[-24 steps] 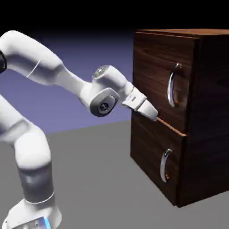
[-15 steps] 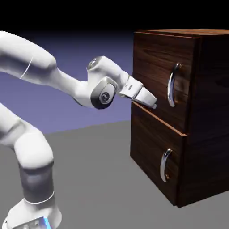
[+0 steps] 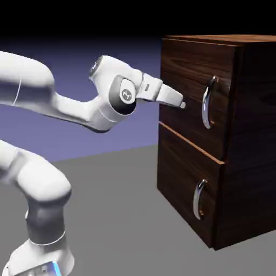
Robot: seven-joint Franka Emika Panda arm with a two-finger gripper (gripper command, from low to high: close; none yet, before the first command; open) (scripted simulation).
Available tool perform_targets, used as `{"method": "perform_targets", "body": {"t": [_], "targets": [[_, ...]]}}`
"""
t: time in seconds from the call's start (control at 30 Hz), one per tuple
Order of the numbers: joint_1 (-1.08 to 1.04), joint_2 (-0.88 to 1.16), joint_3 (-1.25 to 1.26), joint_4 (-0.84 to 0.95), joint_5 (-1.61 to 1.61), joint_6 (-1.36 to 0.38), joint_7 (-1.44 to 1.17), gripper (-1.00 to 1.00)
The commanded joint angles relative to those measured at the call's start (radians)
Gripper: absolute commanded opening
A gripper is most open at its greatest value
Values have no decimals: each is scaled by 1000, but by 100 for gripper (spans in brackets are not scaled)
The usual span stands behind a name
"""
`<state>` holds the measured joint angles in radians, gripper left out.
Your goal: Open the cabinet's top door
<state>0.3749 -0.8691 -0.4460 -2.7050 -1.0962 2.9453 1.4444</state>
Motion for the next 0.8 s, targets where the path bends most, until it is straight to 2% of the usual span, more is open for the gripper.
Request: {"method": "perform_targets", "body": {"t": [0.0, 0.77], "targets": [[14, -12, -18, 4, -44, -4, 28, 100], [346, -285, -425, 100, -1044, -87, 670, 100]]}}
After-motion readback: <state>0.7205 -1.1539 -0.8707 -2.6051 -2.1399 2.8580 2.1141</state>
